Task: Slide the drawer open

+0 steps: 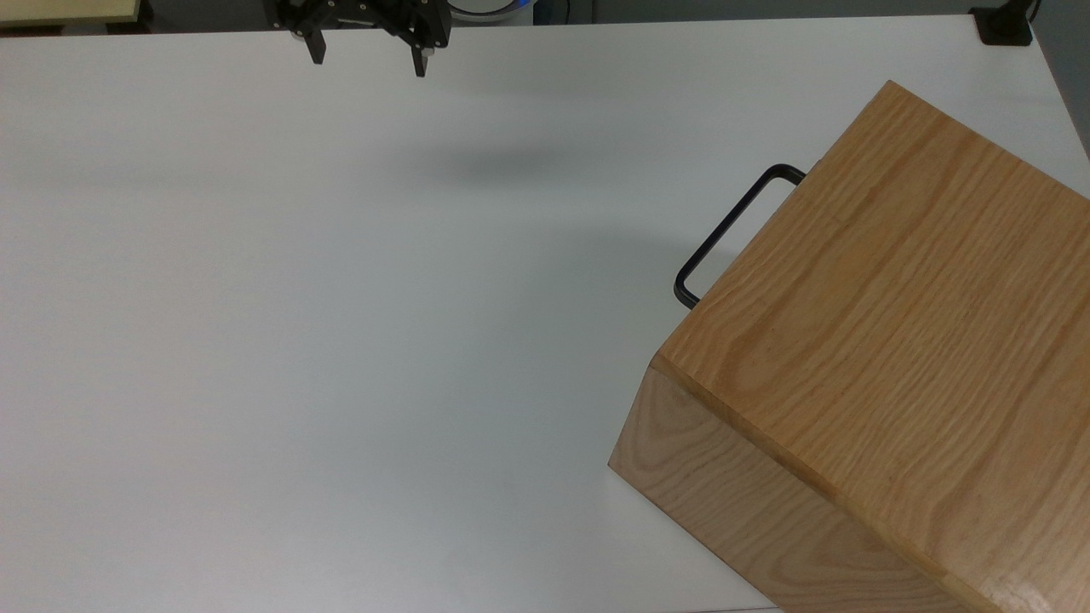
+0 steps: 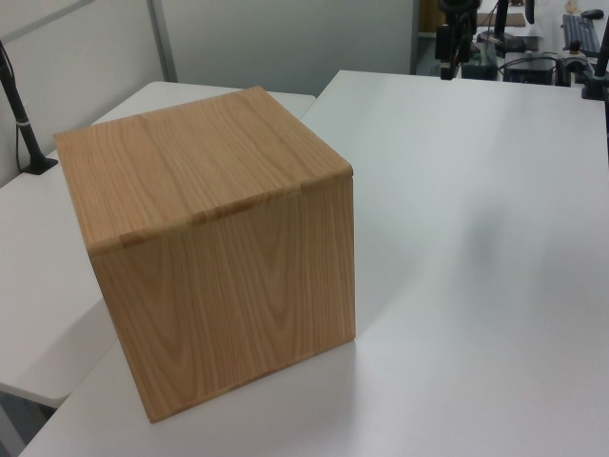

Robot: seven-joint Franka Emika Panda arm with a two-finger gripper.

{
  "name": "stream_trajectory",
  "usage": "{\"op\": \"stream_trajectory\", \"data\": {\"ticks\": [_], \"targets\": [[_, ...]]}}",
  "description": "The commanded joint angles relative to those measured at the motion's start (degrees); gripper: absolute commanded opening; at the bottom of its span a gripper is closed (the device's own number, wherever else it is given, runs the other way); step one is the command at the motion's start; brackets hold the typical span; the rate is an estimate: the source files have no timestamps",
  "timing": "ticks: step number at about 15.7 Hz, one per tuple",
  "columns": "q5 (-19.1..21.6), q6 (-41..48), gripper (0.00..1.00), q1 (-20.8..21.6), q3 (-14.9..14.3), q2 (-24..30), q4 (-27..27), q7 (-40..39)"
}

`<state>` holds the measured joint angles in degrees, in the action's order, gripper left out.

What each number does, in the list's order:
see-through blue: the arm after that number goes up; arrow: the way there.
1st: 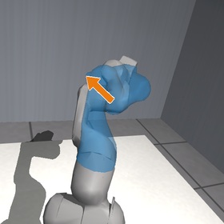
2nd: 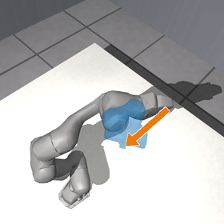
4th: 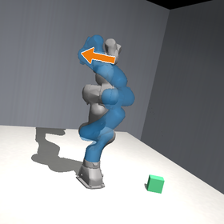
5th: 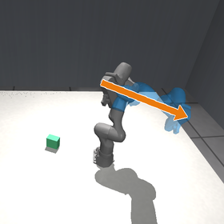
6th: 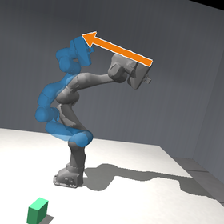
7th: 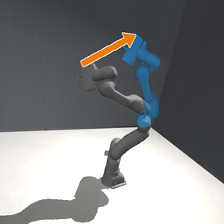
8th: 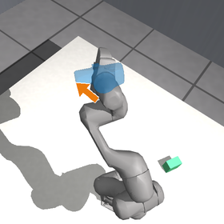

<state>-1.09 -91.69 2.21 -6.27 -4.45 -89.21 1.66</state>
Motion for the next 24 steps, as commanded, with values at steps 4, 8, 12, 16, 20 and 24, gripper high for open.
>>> {"op": "stream_trajectory", "data": {"ticks": [4,8,12,16,20,24], "targets": [[1.69,-0.95,1.0,4.46,-0.24,-1.0,2.81,2.72],[4.51,-5.67,1.0,10.95,-1.29,-4.16,4.13,22.02],[10.11,-12.63,1.0,18.95,-6.8,-7.14,4.57,35.84],[19.53,-16.84,1.0,26.16,-13.76,-10.31,6.5,38.59],[26.57,-25.9,0.93,30.3,-16.14,-13.39,6.59,39.38],[26.75,-33.1,0.9,31.62,-16.06,-16.29,6.68,41.23]]}}
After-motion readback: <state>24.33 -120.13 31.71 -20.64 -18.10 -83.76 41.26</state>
